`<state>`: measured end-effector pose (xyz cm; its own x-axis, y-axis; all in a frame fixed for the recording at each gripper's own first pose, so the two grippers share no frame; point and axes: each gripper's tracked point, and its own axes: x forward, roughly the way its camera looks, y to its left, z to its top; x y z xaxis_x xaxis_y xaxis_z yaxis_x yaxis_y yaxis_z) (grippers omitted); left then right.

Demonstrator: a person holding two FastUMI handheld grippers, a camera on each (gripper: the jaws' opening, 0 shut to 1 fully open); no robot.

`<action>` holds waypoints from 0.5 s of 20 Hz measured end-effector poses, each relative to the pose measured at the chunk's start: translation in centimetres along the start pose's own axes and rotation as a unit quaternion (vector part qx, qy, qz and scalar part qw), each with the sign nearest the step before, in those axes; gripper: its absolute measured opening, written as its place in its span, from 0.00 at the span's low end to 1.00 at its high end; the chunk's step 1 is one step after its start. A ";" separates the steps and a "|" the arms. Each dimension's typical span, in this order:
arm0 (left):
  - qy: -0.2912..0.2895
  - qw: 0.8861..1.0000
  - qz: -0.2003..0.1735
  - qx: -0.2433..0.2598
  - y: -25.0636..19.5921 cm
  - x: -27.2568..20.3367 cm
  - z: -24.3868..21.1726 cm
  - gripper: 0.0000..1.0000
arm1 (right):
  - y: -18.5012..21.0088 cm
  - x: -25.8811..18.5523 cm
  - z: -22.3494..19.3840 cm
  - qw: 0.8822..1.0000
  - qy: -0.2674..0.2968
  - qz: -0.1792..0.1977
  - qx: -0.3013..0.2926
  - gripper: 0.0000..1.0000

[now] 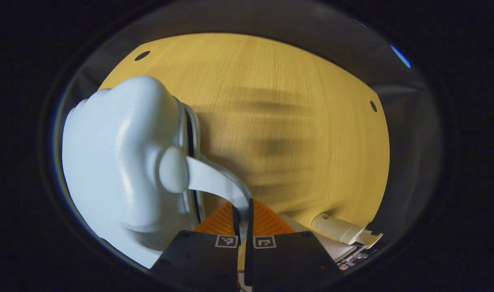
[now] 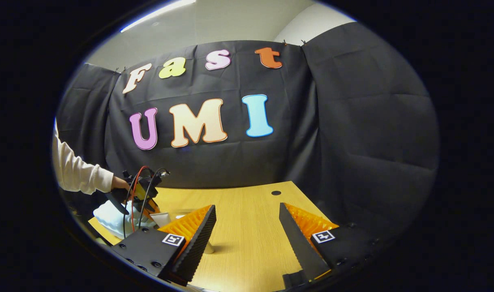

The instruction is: First open the suitcase, pack the skin care products into it, and then close the suitcase.

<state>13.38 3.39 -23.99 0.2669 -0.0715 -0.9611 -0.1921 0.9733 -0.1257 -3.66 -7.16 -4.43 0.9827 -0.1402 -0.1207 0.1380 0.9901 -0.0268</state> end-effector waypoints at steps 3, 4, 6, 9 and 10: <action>-0.013 1.000 -0.026 -0.013 -1.0 -1.8 0.3 0.00 | 0.8 0.2 0.1 1.000 -0.001 0.010 -0.003 0.98; -0.016 0.999 -0.037 -0.019 -1.2 -2.5 0.4 0.00 | 1.3 0.2 0.0 1.000 -0.001 0.015 -0.005 0.98; -0.030 0.998 -0.052 -0.018 -1.3 -4.0 0.7 0.00 | 1.9 0.3 0.1 1.000 -0.002 0.024 -0.010 0.98; -0.053 0.996 -0.073 -0.021 -0.9 -7.9 1.8 0.00 | 3.1 0.2 0.3 0.999 -0.003 0.037 -0.013 0.98; -0.063 0.995 -0.079 -0.025 -0.5 -9.6 2.1 0.00 | 3.4 0.3 0.2 0.999 -0.003 0.041 -0.014 0.98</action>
<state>12.94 4.07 -14.18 0.4129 -0.1927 -0.8901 -0.1838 0.9396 -0.2887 -2.86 -3.81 -4.31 0.9912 -0.0584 -0.1185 0.0534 0.9976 -0.0452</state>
